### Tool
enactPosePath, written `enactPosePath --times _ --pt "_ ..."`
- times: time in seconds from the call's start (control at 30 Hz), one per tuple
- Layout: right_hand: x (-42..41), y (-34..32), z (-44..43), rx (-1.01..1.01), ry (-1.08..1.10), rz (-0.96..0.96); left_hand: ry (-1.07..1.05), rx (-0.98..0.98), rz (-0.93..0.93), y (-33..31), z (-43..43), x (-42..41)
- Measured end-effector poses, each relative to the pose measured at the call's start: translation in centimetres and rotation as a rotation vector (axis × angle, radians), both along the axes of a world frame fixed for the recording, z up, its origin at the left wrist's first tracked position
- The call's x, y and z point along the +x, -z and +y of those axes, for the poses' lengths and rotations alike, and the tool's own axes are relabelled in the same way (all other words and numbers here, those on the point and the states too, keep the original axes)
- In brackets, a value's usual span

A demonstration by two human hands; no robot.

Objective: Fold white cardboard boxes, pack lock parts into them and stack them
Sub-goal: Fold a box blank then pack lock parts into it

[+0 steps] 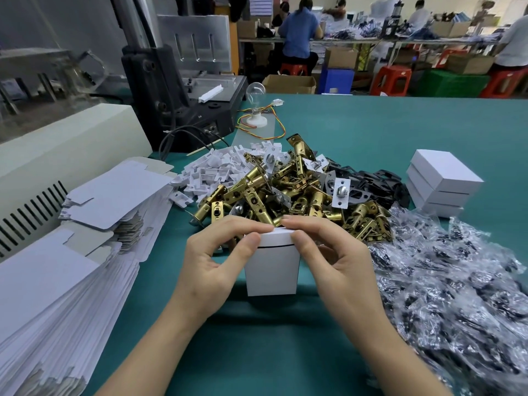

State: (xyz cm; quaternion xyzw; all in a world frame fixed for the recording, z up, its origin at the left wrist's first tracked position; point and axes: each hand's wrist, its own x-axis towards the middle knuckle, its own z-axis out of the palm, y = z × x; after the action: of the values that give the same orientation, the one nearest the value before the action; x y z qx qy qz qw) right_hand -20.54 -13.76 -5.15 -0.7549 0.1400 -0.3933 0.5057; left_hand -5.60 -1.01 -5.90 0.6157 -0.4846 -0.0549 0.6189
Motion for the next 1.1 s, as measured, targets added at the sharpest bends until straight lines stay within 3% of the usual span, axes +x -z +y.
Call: enactPosePath --times 0.2,0.8,1.1 --pt "0.0 -0.2 0.2 -0.167 0.067 -0.007 -0.017 0.020 -0.012 -0.1 0.2 0.1" --pt "-0.1 -0.2 -0.4 -0.154 -0.015 0.002 0.048 -0.005 -0.253 -0.4 0.4 0.8" --pt "-0.2 0.2 -1.5 -0.357 0.012 0.037 0.069 -0.002 -0.168 0.1 0.3 0.8"
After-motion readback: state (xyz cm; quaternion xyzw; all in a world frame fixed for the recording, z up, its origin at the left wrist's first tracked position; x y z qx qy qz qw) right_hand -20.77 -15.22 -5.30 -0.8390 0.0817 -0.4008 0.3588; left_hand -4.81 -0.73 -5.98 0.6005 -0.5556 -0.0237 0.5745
